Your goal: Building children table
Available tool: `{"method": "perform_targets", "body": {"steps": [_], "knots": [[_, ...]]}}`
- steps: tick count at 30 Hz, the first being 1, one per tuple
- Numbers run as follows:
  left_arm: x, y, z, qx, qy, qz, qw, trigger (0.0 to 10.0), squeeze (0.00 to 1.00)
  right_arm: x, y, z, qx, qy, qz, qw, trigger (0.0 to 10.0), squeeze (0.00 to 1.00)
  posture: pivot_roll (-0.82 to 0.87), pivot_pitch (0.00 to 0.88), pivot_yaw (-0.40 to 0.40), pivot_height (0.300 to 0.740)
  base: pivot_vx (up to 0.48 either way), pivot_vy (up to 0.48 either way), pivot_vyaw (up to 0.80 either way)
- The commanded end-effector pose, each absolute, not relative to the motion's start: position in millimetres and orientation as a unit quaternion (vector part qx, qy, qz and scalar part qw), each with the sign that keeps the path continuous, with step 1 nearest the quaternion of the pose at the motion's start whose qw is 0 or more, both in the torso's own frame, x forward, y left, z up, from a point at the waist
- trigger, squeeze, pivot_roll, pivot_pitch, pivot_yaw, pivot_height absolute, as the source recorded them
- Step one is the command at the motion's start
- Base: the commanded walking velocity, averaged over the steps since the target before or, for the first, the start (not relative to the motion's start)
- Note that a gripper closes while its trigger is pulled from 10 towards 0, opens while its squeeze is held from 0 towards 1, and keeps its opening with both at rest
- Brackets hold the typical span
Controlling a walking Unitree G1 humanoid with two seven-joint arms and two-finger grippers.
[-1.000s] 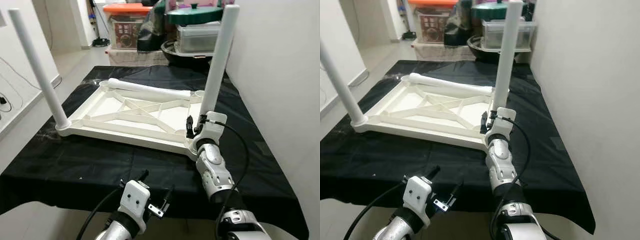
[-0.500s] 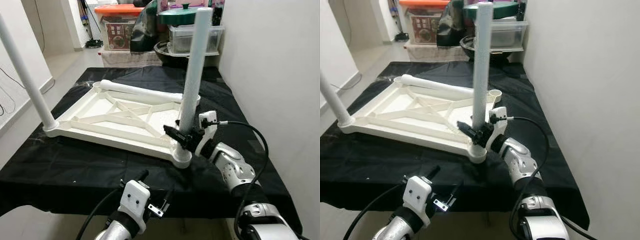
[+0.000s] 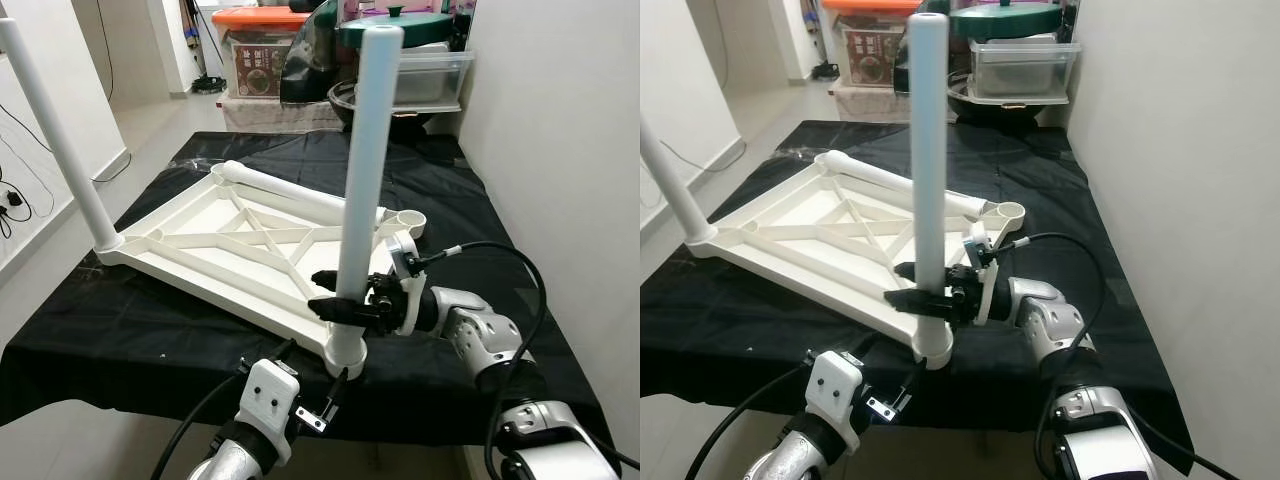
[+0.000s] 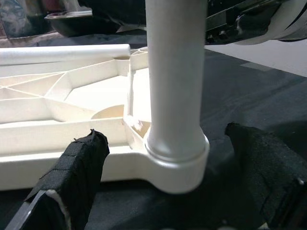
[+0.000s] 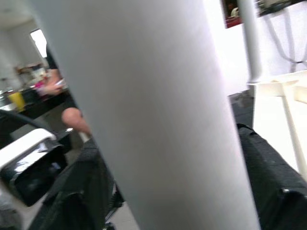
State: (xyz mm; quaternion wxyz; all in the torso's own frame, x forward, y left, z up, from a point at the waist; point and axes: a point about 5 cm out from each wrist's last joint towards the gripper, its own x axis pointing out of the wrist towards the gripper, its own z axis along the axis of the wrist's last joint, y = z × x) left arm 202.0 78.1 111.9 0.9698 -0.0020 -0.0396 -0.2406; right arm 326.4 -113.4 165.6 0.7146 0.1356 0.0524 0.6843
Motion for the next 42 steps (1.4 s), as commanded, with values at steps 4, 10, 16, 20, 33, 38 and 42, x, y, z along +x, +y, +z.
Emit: {"method": "perform_targets", "body": {"steps": [4, 10, 16, 20, 33, 38, 42], "knots": [[201, 78, 108, -0.003, -0.028, -0.24, 0.97, 10.0, 0.0, 321, -95, 162, 0.111, 0.056, 0.71, 0.693, 0.0, 0.0, 0.01, 0.0, -0.006, 0.74, 0.0, 0.0, 0.0], [201, 78, 108, -0.004, -0.027, -0.24, 0.97, 10.0, 0.0, 330, -93, 153, 0.074, 0.053, 0.657, 0.749, 0.0, 0.0, 0.01, 0.0, -0.006, 0.74, 0.0, 0.0, 0.0], [201, 79, 108, -0.005, -0.027, -0.24, 0.97, 10.0, 0.0, 365, -111, 146, 0.056, 0.039, 0.387, 0.92, 0.0, 0.0, 0.01, 0.0, -0.004, 0.74, 0.0, 0.0, 0.0], [201, 79, 108, -0.004, -0.027, -0.24, 0.97, 10.0, 0.0, 377, -132, 142, 0.073, 0.05, 0.217, 0.972, 0.0, 0.0, 0.0, 0.0, -0.002, 0.74, 0.0, 0.0, 0.0], [202, 79, 107, -0.004, -0.026, -0.24, 0.97, 10.0, 0.0, 360, -183, 120, 0.051, 0.096, -0.213, 0.971, 0.0, 0.0, 0.0, 0.0, -0.003, 0.74, 0.0, 0.0, 0.0], [202, 79, 107, -0.005, -0.027, -0.24, 0.97, 10.0, 0.0, 367, -157, 125, 0.069, 0.081, -0.183, 0.977, 10.0, 0.0, 0.0, 0.0, -0.003, 0.74, 0.0, 0.0, 0.0], [201, 79, 107, -0.005, -0.027, -0.24, 0.97, 10.0, 0.0, 371, -141, 138, 0.089, 0.031, -0.122, 0.988, 10.0, 1.0, 0.0, 0.0, -0.003, 0.74, 0.0, 0.0, 0.0]]}}
